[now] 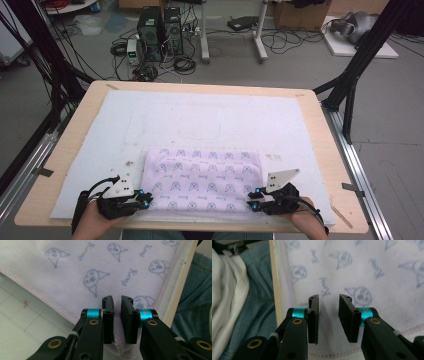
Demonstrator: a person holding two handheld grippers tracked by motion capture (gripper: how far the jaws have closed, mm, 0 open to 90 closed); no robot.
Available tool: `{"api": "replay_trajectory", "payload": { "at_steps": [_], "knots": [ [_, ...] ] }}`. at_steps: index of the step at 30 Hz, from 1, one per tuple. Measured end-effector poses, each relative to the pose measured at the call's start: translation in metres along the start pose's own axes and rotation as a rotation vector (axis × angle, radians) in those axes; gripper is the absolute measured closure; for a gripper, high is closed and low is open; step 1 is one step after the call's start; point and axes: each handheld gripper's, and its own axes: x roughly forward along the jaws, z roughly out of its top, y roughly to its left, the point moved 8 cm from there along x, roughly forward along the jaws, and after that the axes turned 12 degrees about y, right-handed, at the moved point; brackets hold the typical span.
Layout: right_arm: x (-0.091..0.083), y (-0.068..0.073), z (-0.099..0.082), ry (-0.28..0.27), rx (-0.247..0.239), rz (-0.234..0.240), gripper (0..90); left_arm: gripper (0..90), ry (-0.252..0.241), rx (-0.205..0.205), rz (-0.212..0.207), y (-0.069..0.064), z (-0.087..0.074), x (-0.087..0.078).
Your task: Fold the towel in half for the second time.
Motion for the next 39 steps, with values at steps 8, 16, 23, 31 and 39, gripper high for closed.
{"api": "replay_trajectory", "payload": {
  "at_steps": [8, 16, 23, 31, 39],
  "knots": [
    [-0.020, -0.015, 0.016, -0.063, 0.011, -0.041, 65.4, 61.8, -0.078, -0.049, 0.046, 0.019, 0.020, -0.012],
    [-0.034, -0.081, 0.041, -0.069, 0.124, -0.201, 50.9, 48.8, -0.143, -0.157, 0.155, 0.071, 0.051, -0.009],
    [-0.016, -0.129, 0.034, -0.025, 0.245, -0.228, 40.6, 40.3, -0.114, -0.268, 0.220, 0.115, 0.058, 0.012],
    [0.010, -0.131, 0.029, 0.039, 0.250, -0.099, 56.9, 57.9, -0.002, -0.292, 0.142, 0.122, 0.051, 0.041],
    [0.002, -0.127, 0.040, 0.031, 0.205, -0.119, 84.8, 84.1, -0.076, -0.268, 0.196, 0.123, 0.063, 0.030]
  ]
}}
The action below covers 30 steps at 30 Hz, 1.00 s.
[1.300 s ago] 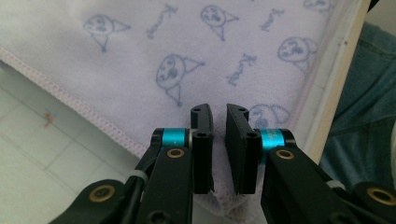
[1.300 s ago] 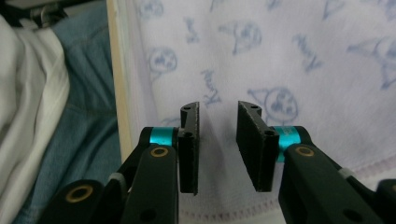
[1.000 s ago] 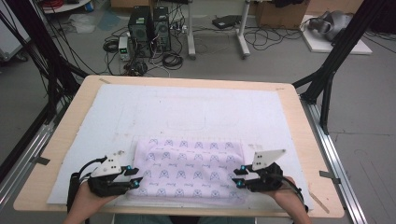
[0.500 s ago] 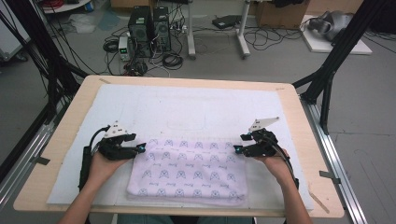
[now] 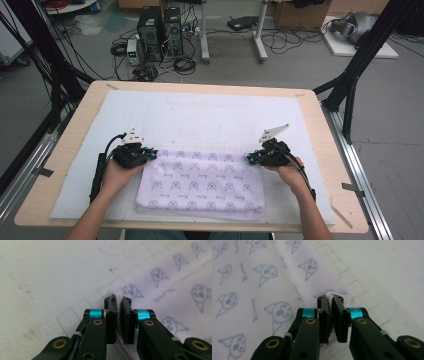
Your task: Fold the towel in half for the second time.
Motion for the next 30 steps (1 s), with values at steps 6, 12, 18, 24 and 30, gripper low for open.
{"api": "replay_trajectory", "payload": {
  "at_steps": [6, 12, 18, 24, 30],
  "knots": [
    [-0.028, -0.027, 0.027, -0.057, 0.034, -0.105, 85.3, 84.5, -0.088, -0.023, 0.082, 0.017, 0.044, -0.009],
    [-0.058, -0.067, 0.076, -0.103, 0.047, -0.228, 79.7, 81.2, -0.172, -0.044, 0.150, 0.050, 0.107, -0.018],
    [-0.051, -0.097, 0.086, -0.092, 0.130, -0.246, 51.6, 50.2, -0.077, -0.123, 0.192, 0.075, 0.098, -0.009],
    [-0.031, -0.060, 0.068, -0.061, 0.070, -0.159, 51.9, 52.1, -0.064, -0.043, 0.111, 0.047, 0.058, -0.007],
    [-0.023, -0.022, 0.044, -0.060, 0.014, -0.124, 53.3, 56.2, -0.045, 0.025, 0.014, 0.012, 0.022, -0.013]
  ]
}}
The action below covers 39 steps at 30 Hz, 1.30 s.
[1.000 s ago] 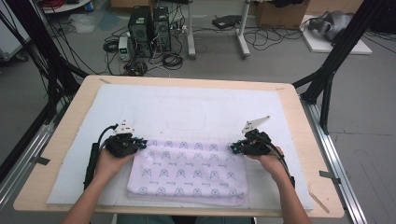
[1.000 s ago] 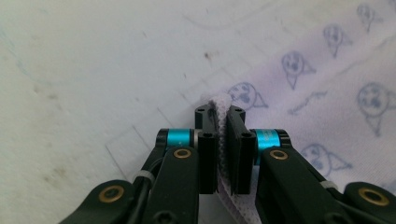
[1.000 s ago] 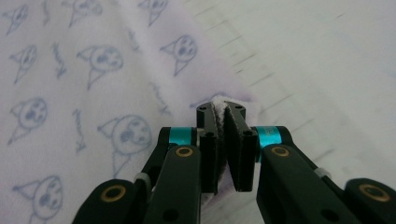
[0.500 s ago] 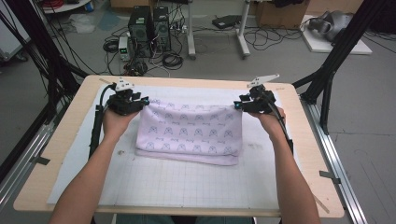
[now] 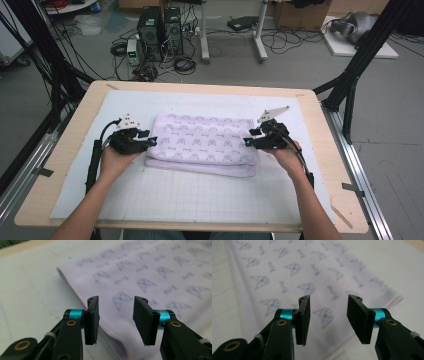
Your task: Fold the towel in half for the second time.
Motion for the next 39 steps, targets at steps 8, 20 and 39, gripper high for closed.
{"api": "replay_trajectory", "payload": {
  "at_steps": [8, 20, 39],
  "knots": [
    [0.011, 0.041, -0.038, 0.068, -0.065, 0.051, 51.9, 55.7, 0.069, 0.085, -0.063, -0.025, -0.036, 0.004],
    [0.023, 0.034, -0.052, 0.085, -0.104, 0.010, 77.1, 87.7, 0.049, 0.066, -0.005, -0.013, -0.038, 0.001],
    [-0.010, 0.052, -0.043, -0.036, -0.087, 0.125, 62.2, 60.3, 0.039, 0.074, 0.002, -0.025, -0.042, -0.019]
  ]
}}
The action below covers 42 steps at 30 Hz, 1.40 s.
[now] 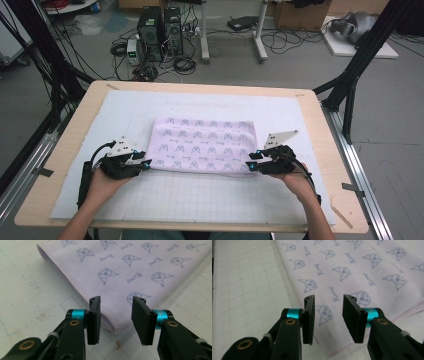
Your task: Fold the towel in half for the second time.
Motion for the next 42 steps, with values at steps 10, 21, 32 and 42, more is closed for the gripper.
{"api": "replay_trajectory", "payload": {
  "at_steps": [10, 21, 32, 42],
  "knots": [
    [0.029, -0.005, -0.022, 0.078, 0.033, -0.016, 63.2, 66.5, 0.045, -0.038, 0.006, 0.006, -0.010, 0.020],
    [0.017, -0.016, -0.005, -0.008, 0.079, -0.059, 51.4, 53.6, -0.011, -0.082, -0.004, 0.010, -0.005, 0.012],
    [0.002, -0.013, 0.005, -0.072, 0.133, -0.101, 29.3, 34.7, -0.078, -0.112, -0.019, 0.003, -0.002, -0.009],
    [-0.008, 0.002, -0.004, -0.101, 0.129, -0.123, 22.7, 29.0, -0.104, -0.116, -0.011, -0.005, -0.012, -0.028]
  ]
}}
